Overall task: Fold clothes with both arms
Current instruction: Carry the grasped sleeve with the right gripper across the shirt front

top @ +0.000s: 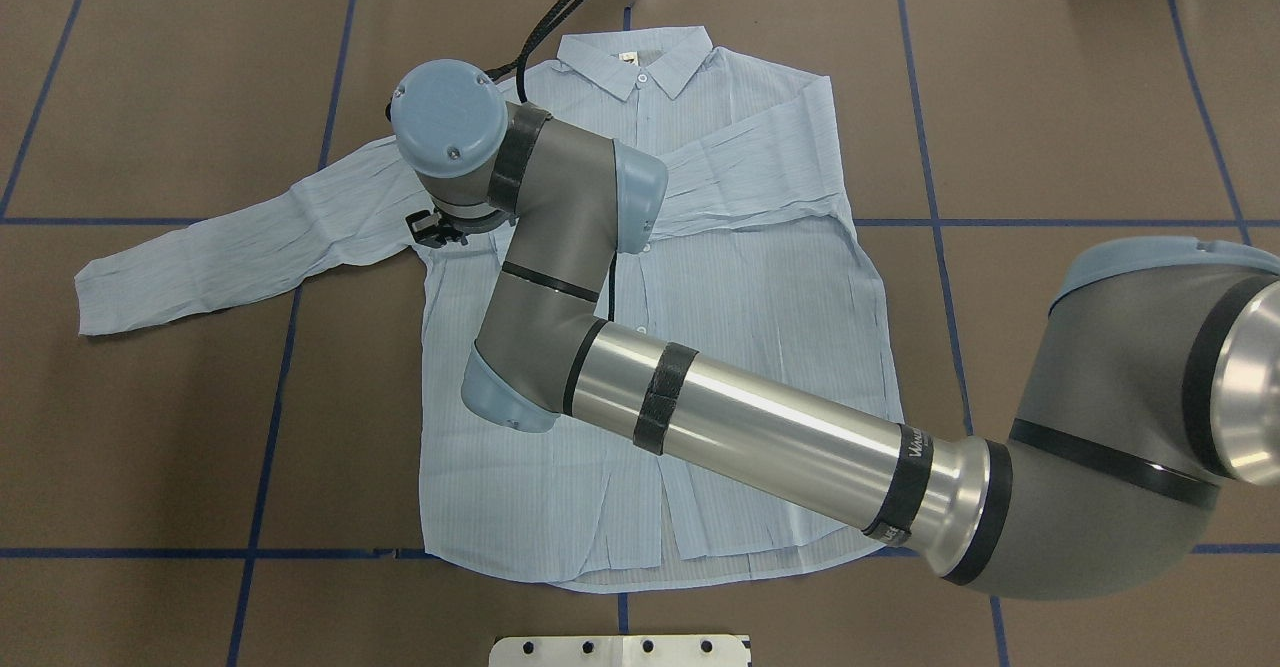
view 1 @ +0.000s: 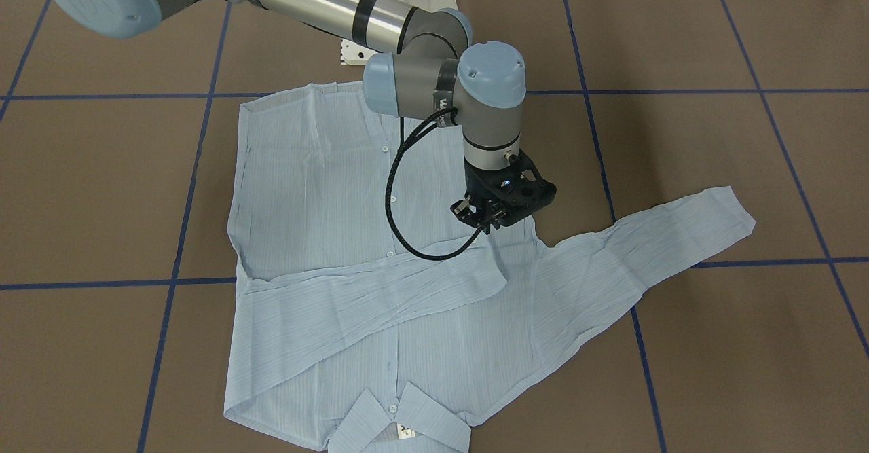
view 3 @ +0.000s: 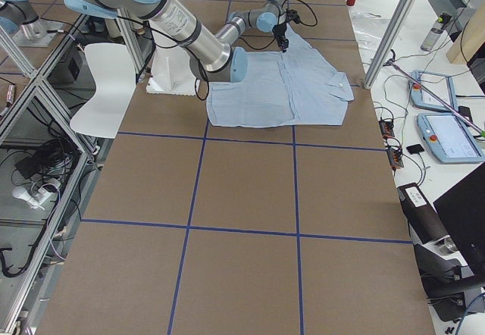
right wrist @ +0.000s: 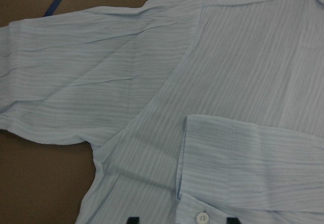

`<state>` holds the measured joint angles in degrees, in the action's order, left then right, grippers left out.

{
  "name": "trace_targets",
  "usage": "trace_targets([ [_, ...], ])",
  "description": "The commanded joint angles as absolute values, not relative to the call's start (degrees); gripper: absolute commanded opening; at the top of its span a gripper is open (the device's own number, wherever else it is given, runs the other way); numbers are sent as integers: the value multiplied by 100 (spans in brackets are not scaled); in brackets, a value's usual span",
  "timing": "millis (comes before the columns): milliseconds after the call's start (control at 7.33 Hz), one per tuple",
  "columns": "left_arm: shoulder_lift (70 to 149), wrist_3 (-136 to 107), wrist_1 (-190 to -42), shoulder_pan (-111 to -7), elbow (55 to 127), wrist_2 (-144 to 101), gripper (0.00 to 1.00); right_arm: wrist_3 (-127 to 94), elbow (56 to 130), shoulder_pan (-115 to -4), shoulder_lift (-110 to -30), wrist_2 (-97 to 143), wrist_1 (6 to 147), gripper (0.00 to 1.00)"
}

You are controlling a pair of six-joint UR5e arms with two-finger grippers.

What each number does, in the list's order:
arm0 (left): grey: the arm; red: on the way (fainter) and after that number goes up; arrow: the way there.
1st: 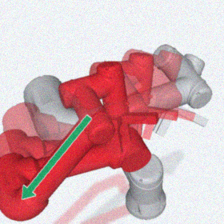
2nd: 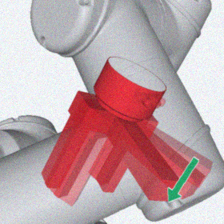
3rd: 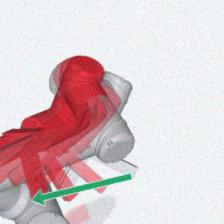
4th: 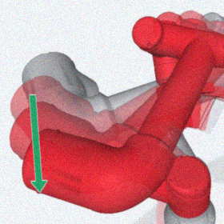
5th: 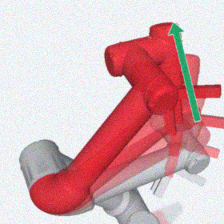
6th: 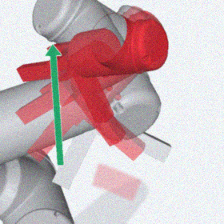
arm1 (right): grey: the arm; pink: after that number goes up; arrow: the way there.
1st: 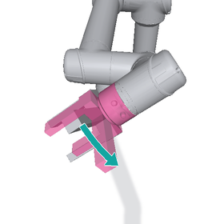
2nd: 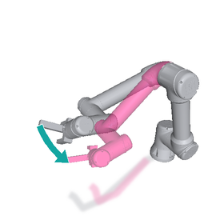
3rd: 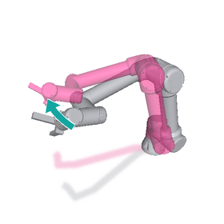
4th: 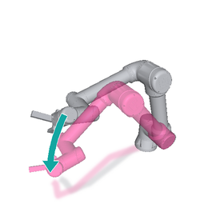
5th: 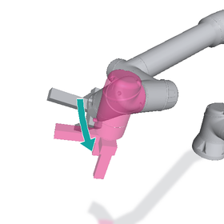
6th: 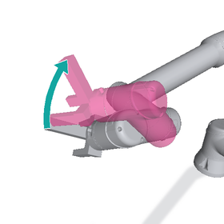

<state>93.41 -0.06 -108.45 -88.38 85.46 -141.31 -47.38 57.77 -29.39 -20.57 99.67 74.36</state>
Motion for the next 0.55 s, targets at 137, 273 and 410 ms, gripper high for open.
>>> trace_targets([
  [137,9361,-2047,-12271,-8362,8333,-13390,99,-5010,6901,-3391,-2528,10476,8701,100],
  [273,9265,-3066,-12922,-7897,8323,-13142,99,-4949,7743,-3636,-3036,10790,9336,100],
  [410,9081,-3903,-13625,-7545,8323,-13070,99,-4913,8317,-3891,-3589,11115,9421,100],
])
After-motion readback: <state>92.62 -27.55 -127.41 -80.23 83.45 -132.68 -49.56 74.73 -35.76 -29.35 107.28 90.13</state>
